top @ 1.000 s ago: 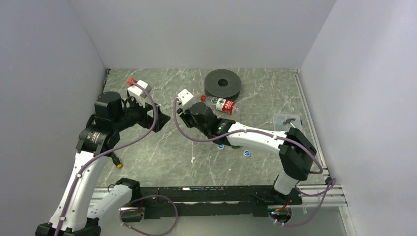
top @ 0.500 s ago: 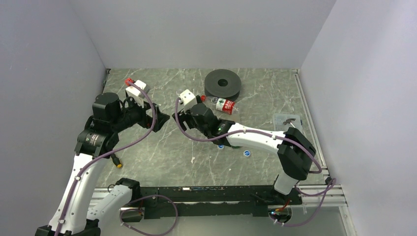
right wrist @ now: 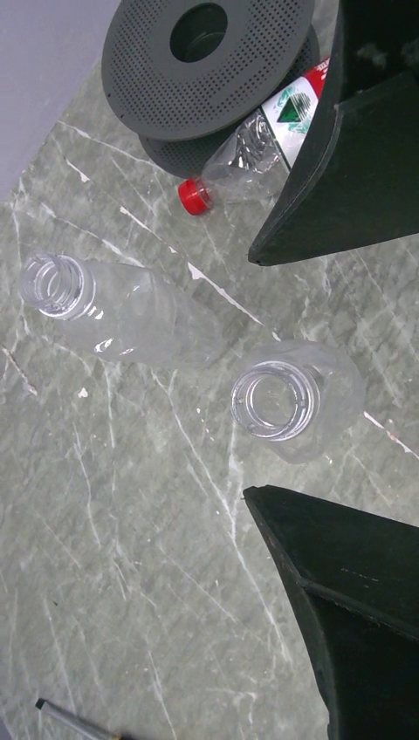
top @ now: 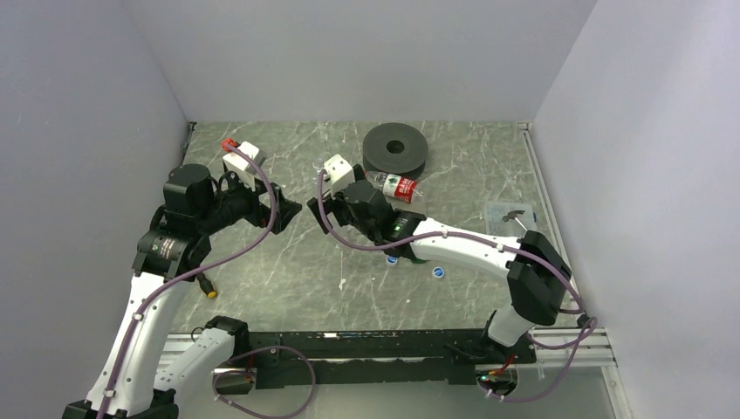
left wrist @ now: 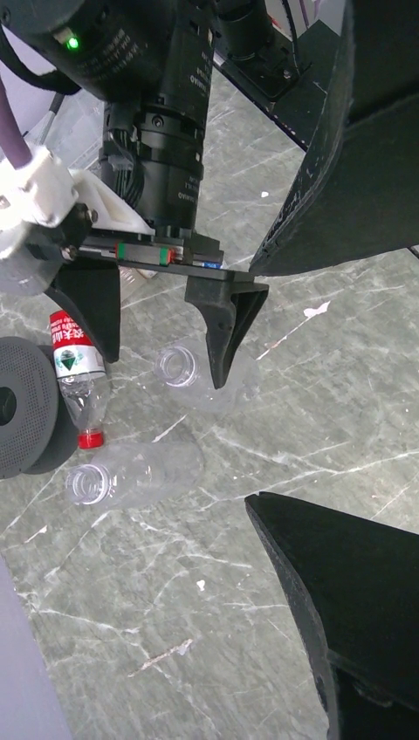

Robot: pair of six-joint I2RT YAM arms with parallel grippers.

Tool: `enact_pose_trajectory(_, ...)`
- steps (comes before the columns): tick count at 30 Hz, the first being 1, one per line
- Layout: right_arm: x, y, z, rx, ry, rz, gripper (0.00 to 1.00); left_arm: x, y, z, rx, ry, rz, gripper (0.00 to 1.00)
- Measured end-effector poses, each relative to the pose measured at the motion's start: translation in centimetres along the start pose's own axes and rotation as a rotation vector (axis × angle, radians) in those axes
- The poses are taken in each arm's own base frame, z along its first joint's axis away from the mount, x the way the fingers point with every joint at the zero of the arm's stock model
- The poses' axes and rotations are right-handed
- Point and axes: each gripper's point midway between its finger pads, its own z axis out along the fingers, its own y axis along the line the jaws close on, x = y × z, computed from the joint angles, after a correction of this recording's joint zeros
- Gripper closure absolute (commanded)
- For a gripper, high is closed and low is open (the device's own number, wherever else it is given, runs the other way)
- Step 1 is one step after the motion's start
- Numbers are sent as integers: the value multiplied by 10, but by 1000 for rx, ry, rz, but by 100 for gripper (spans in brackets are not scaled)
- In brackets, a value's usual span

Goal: Unscrew the bottle caps

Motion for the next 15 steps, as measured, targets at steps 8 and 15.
enact_pose_trajectory(8, -24, -6, -19, -42, -30, 31, 0, -1, 0, 0, 0, -3, 1, 1)
enact_pose_trajectory(15, -78, -97, -53, 59, -159, 162, 0, -1, 0, 0, 1, -5, 2, 0)
